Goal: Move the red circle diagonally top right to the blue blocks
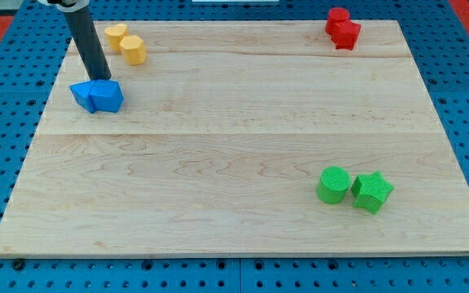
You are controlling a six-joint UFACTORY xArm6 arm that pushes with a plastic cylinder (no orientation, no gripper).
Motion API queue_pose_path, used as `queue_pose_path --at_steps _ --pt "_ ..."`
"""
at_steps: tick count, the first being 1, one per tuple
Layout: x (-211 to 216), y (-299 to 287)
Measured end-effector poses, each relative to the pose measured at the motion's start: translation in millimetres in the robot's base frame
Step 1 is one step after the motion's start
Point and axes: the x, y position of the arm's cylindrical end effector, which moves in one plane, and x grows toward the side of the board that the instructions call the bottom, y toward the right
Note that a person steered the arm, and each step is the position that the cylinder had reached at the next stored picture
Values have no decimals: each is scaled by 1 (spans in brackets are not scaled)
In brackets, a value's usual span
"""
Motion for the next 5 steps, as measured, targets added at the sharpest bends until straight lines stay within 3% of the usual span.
queue_pose_path --at_steps 2,4,5 --pt "-62 18" --pt "-72 43" --pt "-96 59"
